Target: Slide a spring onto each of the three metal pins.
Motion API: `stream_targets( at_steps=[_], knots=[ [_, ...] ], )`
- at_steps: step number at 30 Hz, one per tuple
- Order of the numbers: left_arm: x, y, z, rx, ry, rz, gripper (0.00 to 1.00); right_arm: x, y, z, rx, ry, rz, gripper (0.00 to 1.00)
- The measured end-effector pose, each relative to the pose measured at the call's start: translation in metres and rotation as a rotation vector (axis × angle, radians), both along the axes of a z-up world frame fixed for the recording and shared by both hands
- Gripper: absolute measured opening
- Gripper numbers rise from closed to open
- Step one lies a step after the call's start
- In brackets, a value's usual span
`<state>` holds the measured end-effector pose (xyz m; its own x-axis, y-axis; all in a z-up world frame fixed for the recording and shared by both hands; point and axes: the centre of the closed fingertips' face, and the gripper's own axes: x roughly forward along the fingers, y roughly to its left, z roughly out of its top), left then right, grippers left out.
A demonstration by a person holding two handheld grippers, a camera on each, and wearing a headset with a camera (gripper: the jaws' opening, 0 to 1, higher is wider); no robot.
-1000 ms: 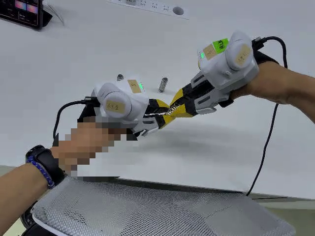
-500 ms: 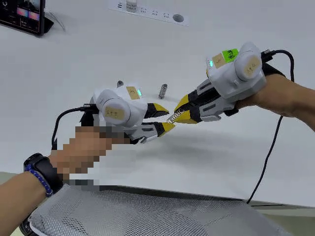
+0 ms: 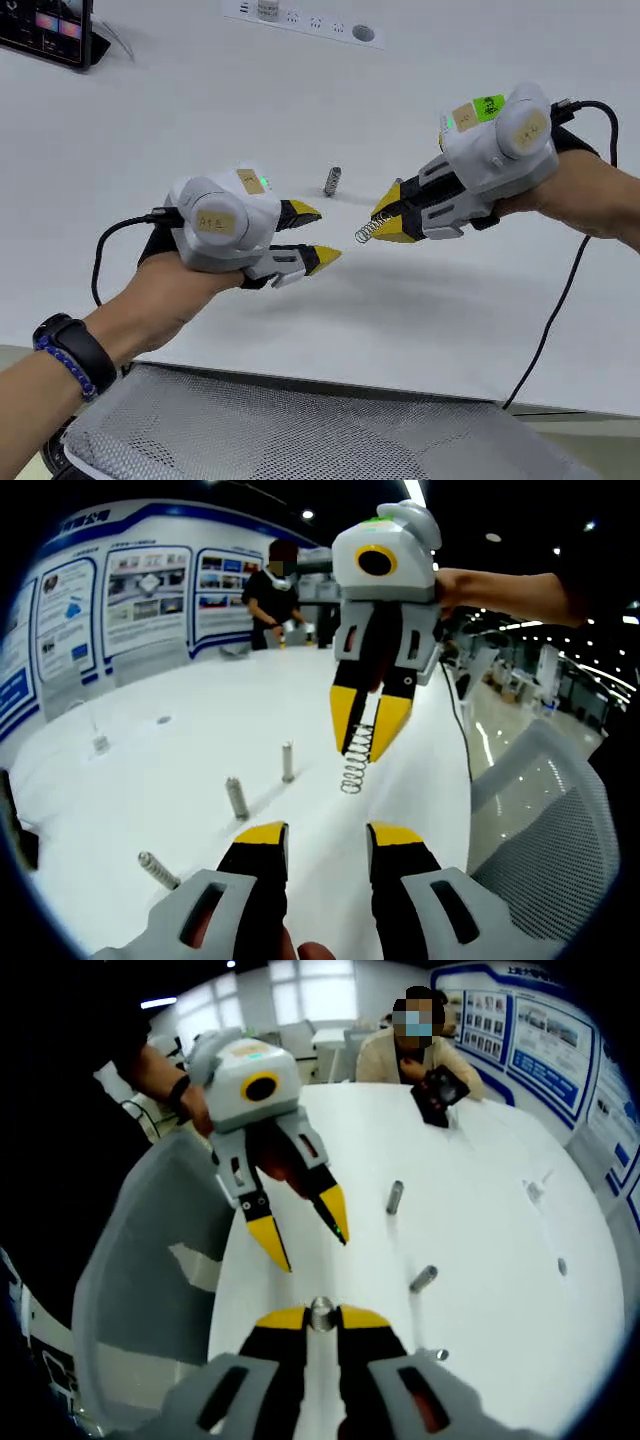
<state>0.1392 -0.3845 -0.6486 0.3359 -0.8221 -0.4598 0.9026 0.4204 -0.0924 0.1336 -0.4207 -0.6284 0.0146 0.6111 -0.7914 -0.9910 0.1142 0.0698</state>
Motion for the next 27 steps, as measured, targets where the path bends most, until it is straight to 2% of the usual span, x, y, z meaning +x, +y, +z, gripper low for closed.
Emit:
stream_targets(
  at_steps=[9, 27],
  knots=[
    [0.008, 0.016, -0.003, 0.016, 0.011, 0.054, 0.39, 0.013, -0.018, -0.002, -0.020, -0.016, -0.055, 0.12],
    [0.017, 0.042, -0.011, 0.048, 0.032, 0.132, 0.50, 0.042, -0.053, -0.008, -0.071, -0.057, -0.103, 0.12]
  ],
)
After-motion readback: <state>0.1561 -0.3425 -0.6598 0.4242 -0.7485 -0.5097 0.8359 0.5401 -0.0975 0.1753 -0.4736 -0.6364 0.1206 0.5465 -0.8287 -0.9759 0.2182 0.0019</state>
